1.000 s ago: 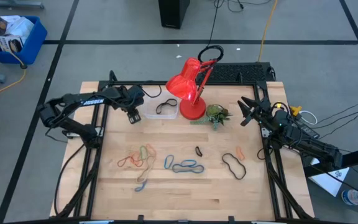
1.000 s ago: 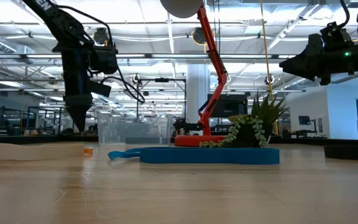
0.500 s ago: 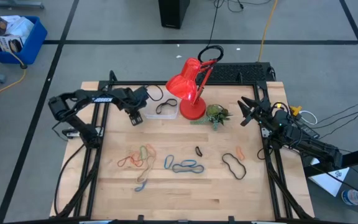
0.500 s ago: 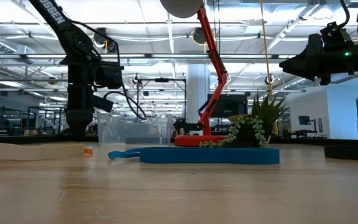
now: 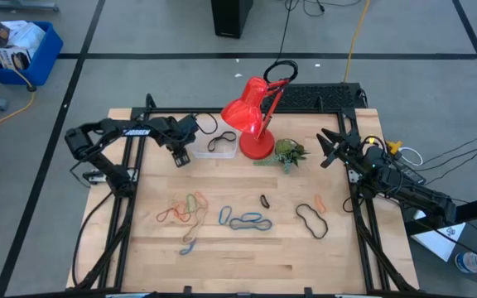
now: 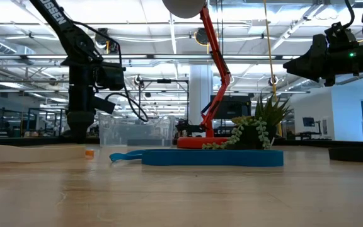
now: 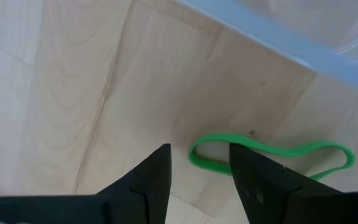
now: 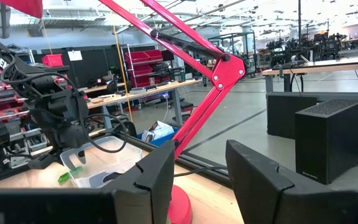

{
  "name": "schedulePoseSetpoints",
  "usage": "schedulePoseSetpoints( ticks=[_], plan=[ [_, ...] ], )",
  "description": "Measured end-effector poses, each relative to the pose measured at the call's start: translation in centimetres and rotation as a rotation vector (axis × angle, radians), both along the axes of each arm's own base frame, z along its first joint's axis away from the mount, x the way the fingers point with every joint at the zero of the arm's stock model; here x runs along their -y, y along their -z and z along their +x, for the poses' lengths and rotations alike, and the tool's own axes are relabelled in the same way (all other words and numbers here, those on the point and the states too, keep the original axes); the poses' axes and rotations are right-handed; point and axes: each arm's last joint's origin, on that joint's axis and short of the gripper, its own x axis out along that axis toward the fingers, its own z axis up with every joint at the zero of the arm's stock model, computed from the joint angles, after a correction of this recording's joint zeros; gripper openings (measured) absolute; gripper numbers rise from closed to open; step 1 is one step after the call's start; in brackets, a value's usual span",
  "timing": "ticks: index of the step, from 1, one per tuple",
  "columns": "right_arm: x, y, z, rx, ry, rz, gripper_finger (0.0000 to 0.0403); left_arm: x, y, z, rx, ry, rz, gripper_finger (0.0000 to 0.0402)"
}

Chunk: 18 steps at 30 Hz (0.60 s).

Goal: Pick and place rubber bands into bin
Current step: Put the top green rubber band into the transparent bin

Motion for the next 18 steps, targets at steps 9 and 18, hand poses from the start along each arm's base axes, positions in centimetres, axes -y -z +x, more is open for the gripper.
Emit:
schedulePoseSetpoints(
  ticks=[9,18],
  plan=[
    [0.0,0.0,0.0,0.0,0.0,0.0,0.0141,0.12,0.07,0.04,0.017,0.006,-0.03,0.0054],
    [0.0,0.0,0.0,0.0,0.0,0.0,0.0141,0.11,0.11,0.07,0.029,0.022,-0.042,0.001]
  ],
)
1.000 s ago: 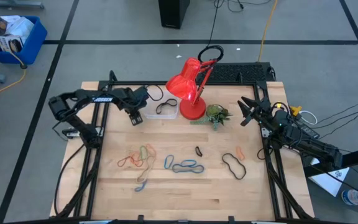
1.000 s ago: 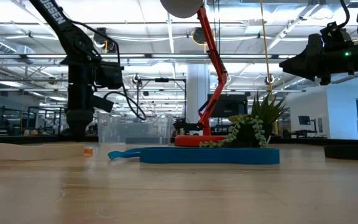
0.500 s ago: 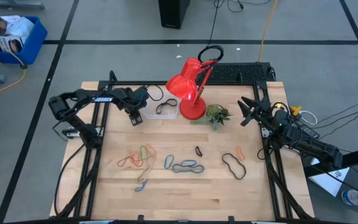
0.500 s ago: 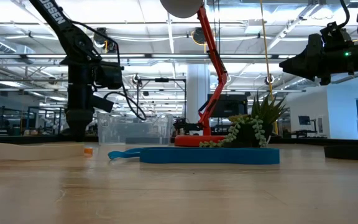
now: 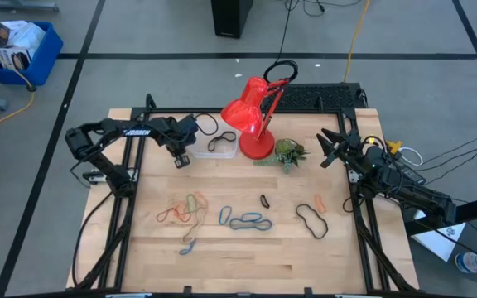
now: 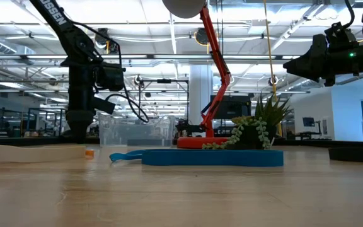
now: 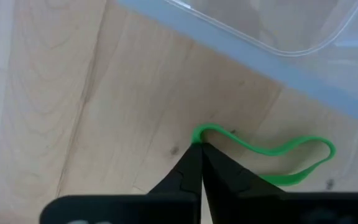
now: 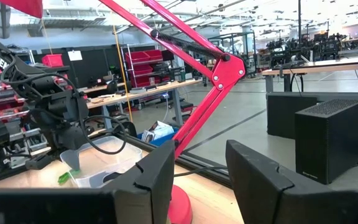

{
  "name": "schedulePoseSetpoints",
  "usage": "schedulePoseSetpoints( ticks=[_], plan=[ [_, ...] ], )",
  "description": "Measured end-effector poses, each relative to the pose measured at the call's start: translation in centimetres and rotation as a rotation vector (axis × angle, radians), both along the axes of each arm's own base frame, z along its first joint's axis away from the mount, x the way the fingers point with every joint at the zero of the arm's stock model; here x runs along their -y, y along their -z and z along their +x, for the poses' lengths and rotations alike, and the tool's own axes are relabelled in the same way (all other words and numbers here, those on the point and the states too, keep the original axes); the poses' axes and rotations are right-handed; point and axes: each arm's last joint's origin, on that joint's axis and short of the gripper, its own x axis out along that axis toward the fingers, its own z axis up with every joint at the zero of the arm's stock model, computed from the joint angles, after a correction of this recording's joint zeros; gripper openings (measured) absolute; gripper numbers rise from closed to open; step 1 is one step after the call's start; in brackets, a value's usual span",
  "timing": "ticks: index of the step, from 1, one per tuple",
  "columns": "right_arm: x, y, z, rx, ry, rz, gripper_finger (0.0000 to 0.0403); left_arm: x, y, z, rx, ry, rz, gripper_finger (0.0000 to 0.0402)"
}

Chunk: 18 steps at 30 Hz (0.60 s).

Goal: Pick and place rubber bands into bin
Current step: Put the top green rubber band into the transparent bin

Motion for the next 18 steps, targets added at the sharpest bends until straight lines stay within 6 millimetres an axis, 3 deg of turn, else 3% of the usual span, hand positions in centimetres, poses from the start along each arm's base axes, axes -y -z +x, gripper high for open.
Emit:
schedulePoseSetpoints(
  ticks=[7,18],
  plan=[
    [0.0,0.0,0.0,0.0,0.0,0.0,0.0141,0.2,-0.7,-0.2,0.032,-0.025,0.017,0.0003],
    [0.0,0.0,0.0,0.0,0.001,0.0,0.0141,1.1,-5.4,-1.2,0.197,-0.051,0.138,0.0002]
  ],
)
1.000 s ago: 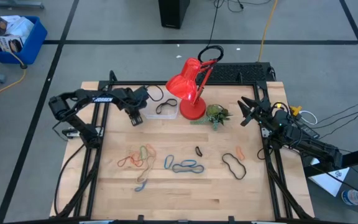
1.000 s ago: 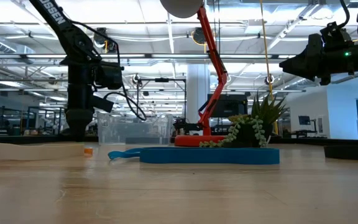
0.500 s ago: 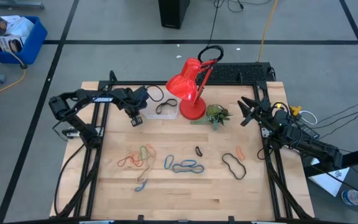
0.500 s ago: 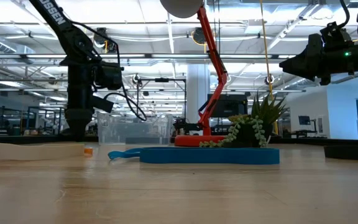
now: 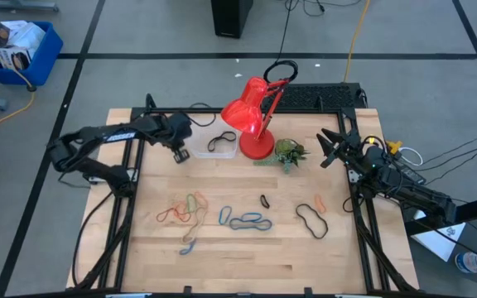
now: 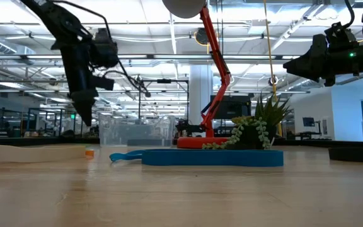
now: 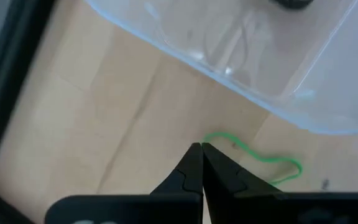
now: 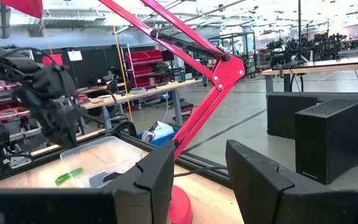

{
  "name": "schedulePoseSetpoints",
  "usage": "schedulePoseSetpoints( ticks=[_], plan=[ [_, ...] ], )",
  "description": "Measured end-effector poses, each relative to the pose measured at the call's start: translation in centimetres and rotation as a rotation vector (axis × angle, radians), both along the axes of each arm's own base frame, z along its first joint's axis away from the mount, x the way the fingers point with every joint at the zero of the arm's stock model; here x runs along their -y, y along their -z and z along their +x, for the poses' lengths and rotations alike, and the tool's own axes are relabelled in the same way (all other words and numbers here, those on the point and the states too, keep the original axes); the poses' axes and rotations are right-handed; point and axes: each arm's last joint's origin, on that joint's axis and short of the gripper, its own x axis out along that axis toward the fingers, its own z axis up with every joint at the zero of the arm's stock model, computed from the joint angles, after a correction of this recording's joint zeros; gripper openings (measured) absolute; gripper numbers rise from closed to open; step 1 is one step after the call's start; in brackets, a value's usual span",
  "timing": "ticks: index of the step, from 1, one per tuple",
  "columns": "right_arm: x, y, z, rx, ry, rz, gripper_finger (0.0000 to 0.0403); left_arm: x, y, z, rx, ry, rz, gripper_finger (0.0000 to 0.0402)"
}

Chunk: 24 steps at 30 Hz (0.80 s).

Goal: Pick and place rubber bands into bin
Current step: Put the top green rubber band into the transparent bin

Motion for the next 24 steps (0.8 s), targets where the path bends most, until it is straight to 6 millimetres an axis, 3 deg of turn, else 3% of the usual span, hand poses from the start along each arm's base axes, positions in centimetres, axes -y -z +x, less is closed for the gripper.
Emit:
schedulePoseSetpoints(
  ticks=[9,19,24],
  plan=[
    [0.0,0.0,0.0,0.0,0.0,0.0,0.0141,0.9,-2.7,-1.0,0.168,-0.102,0.004,0.0013],
    [0.0,0.0,0.0,0.0,0.0,0.0,0.0141,0.8,-2.9,-1.2,0.149,-0.178,0.063,0.0056],
    [0.0,0.0,0.0,0.0,0.0,0.0,0.0141,0.8,-2.9,-1.2,0.148,-0.164,0.061,0.01]
  ],
)
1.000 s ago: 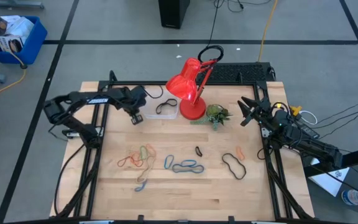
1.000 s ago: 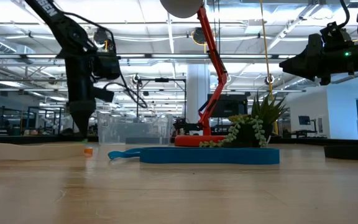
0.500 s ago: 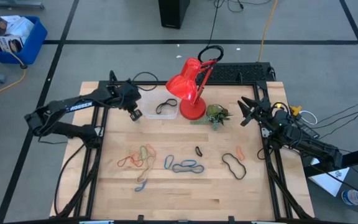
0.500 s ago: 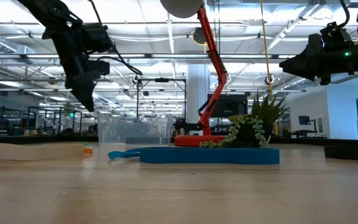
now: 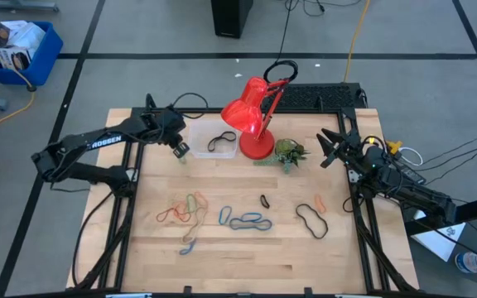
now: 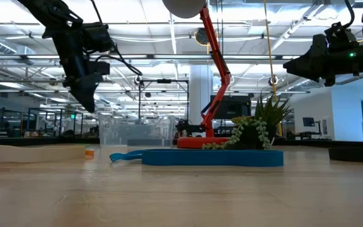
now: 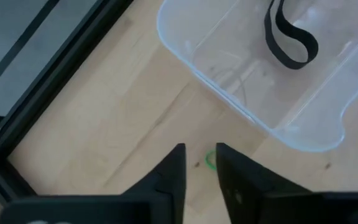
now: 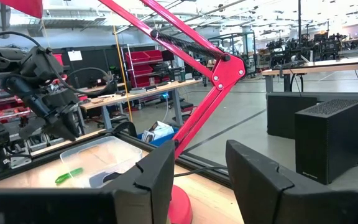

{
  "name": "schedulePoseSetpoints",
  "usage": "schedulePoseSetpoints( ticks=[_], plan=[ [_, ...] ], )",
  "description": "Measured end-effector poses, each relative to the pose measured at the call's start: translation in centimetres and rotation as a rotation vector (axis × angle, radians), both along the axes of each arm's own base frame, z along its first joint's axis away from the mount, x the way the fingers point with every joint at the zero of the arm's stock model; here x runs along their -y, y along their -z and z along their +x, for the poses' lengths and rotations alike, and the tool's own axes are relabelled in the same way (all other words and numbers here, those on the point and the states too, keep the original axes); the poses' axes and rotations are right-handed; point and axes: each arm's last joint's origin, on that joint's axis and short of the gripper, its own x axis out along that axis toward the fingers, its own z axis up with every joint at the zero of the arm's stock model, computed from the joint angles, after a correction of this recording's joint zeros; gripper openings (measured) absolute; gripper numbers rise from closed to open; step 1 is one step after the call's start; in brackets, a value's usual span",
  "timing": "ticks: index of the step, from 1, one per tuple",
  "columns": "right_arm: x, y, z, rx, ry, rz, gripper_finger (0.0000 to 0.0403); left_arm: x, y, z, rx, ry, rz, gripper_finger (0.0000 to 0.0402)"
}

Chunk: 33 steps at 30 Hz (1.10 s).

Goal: Pick and place rubber bands into bin
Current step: Put the top green rubber band into the transparent bin

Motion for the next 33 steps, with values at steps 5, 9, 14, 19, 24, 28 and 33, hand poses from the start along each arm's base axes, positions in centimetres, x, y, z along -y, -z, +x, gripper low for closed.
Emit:
schedulePoseSetpoints(
  ticks=[5,9,14,19,24,28,33],
  plan=[
    [0.0,0.0,0.0,0.0,0.0,0.0,0.0141,0.1,0.1,-0.1,-0.02,0.028,-0.001,0.0167],
    [0.0,0.0,0.0,0.0,0.0,0.0,0.0141,0.1,0.0,-0.1,-0.015,0.018,-0.004,0.0204],
    [0.0,0.0,0.0,0.0,0.0,0.0,0.0141,0.1,0.0,-0.1,-0.007,0.0,-0.009,0.0224],
    [0.0,0.0,0.0,0.0,0.0,0.0,0.0141,0.0,0.1,-0.2,0.013,-0.089,-0.042,0.0216],
    [0.0,0.0,0.0,0.0,0.0,0.0,0.0141,0.2,0.5,-0.9,-0.052,-0.11,-0.092,0.0196],
    [0.0,0.0,0.0,-0.002,0.0,-0.002,0.0141,0.3,0.9,-0.7,-0.069,-0.074,-0.127,0.0178],
    [0.0,0.0,0.0,-0.002,0.0,-0.002,0.0141,-0.2,1.8,0.0,-0.103,0.023,-0.131,0.0161]
  ],
)
